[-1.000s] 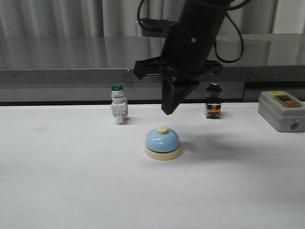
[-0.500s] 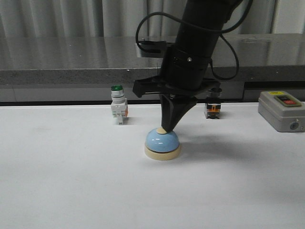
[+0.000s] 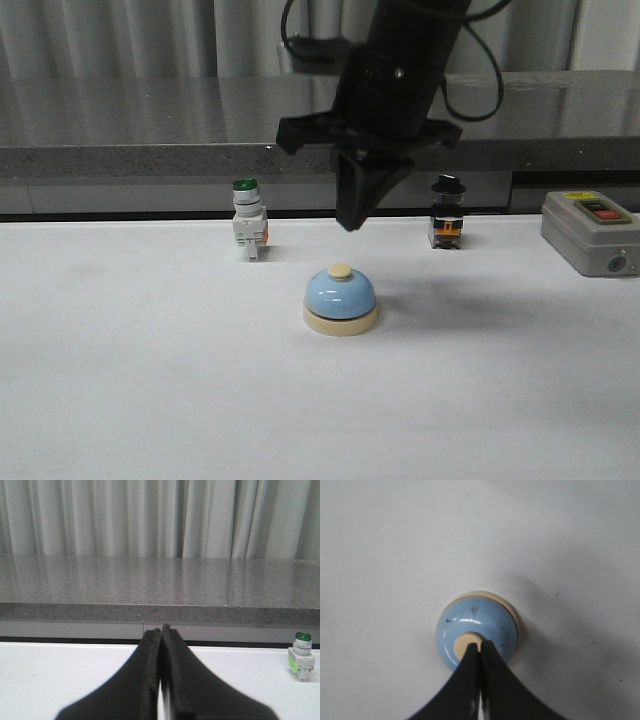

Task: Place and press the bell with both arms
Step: 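Lift the right gripper off the bell and withdraw it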

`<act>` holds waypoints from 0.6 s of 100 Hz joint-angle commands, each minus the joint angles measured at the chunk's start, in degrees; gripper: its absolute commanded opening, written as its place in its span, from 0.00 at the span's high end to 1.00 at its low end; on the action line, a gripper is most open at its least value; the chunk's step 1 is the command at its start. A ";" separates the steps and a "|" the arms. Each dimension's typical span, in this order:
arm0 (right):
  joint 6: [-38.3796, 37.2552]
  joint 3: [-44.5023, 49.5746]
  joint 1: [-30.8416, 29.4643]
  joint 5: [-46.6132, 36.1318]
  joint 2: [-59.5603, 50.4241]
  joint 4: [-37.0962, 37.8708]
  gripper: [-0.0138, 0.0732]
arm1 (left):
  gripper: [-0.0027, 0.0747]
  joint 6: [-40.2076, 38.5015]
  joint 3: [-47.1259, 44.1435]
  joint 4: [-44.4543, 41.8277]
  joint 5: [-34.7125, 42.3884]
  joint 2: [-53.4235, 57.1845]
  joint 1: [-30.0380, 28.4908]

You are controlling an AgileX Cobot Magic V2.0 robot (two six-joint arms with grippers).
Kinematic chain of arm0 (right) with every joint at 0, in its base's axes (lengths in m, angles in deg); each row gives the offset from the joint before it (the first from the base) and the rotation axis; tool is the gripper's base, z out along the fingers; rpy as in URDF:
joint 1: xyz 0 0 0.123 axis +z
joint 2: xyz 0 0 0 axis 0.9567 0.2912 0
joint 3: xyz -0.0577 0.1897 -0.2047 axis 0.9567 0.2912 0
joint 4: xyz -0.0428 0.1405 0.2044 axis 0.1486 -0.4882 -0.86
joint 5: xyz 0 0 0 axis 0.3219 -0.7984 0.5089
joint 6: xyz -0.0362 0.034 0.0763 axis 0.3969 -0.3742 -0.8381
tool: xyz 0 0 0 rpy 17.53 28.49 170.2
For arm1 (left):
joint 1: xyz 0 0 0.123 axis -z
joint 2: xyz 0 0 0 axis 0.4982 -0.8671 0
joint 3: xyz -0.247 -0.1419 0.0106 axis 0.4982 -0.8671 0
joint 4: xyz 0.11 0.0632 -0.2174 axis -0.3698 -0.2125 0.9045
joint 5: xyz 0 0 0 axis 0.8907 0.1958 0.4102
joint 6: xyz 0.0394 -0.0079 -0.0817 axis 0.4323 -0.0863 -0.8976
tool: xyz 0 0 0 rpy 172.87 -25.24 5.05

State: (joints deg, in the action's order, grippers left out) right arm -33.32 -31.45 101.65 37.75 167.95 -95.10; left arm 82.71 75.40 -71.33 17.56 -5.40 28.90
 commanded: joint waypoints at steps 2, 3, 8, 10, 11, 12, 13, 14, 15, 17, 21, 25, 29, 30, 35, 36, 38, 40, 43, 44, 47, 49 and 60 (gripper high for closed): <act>0.23 -2.12 -1.68 -0.57 -6.77 0.41 0.91 | 0.99 -0.58 -2.44 0.58 4.32 1.77 -0.13; 0.23 -2.12 -1.83 -0.57 -6.99 0.40 0.91 | 0.99 -0.58 -2.44 0.58 4.32 1.77 -0.13; -0.11 -2.04 -2.83 -0.51 -8.40 0.40 0.91 | 0.99 -0.58 -2.44 0.58 4.32 1.77 -0.13; -0.17 -1.91 -3.33 -0.58 -8.99 0.43 0.91 | 0.99 -0.58 -2.44 0.58 4.32 1.77 -0.13; -0.17 -1.85 -3.50 -0.69 -9.47 0.49 0.91 | 0.99 -0.58 -2.44 0.58 4.32 1.77 -0.13; -0.17 -1.70 -3.85 -0.69 -9.68 0.48 0.91 | 0.99 -0.58 -2.44 0.58 4.32 1.77 -0.13; -0.17 -1.62 -4.00 -0.86 -10.13 0.48 0.91 | 0.99 -0.58 -2.44 0.58 4.32 1.77 -0.13; -0.17 -1.44 -4.33 -0.93 -10.37 0.50 0.91 | 0.99 -0.58 -2.44 0.58 4.32 1.77 -0.13; -0.17 -1.34 -4.49 -1.08 -10.62 0.50 0.91 | 0.99 -0.58 -2.44 0.58 4.32 1.77 -0.13; -0.17 -1.02 -4.99 -1.21 -11.33 0.60 0.91 | 0.99 -0.58 -2.44 0.58 4.32 1.77 -0.13; -0.17 -0.13 -5.93 -1.87 -12.87 0.91 0.91 | 0.99 -0.58 -2.44 0.58 4.32 1.77 -0.13; -0.17 0.79 -6.63 -2.85 -14.54 1.12 0.91 | 0.99 -0.58 -2.44 0.58 4.32 1.77 -0.13; -0.17 2.22 -7.48 -4.12 -16.10 1.23 0.91 | 0.99 -0.58 -2.44 0.58 4.32 1.77 -0.13; -0.17 2.51 -7.77 -4.38 -16.73 1.31 0.91 | 0.99 -0.58 -2.44 0.58 4.32 1.77 -0.13; -0.21 5.12 -8.74 -6.39 -19.16 1.30 0.91 | 0.99 -0.58 -2.44 0.58 4.32 1.77 -0.13; -0.21 5.48 -8.88 -7.00 -19.52 1.30 0.91 | 0.99 -0.58 -2.44 0.58 4.32 1.77 -0.13; -0.21 6.59 -9.29 -7.63 -20.63 1.30 0.91 | 0.99 -0.58 -2.44 0.58 4.32 1.77 -0.13; -0.21 7.79 -9.71 -8.62 -21.77 1.30 0.91 | 0.99 -0.58 -2.44 0.58 4.32 1.77 -0.13; -0.21 9.52 -10.26 -10.43 -23.30 1.30 0.91 | 0.99 -0.58 -2.44 0.58 4.32 1.77 -0.13; -0.21 9.95 -10.54 -10.82 -24.09 1.30 0.91 | 0.99 -0.58 -2.44 0.58 4.32 1.77 -0.13; -0.21 12.27 -11.10 -12.33 -25.73 1.30 0.91 | 0.99 -0.58 -2.44 0.58 4.32 1.77 -0.13; -0.21 13.75 -11.51 -13.50 -26.98 1.30 0.91 | 0.99 -0.58 -2.44 0.58 4.32 1.77 -0.13; -0.21 21.68 -13.75 -19.67 -33.95 1.30 0.91 | 0.99 -0.58 -2.44 0.58 4.32 1.77 -0.13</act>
State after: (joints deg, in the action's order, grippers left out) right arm -33.52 -13.73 89.63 25.56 141.26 -93.81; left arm 82.71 75.40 -71.33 17.56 -5.40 28.90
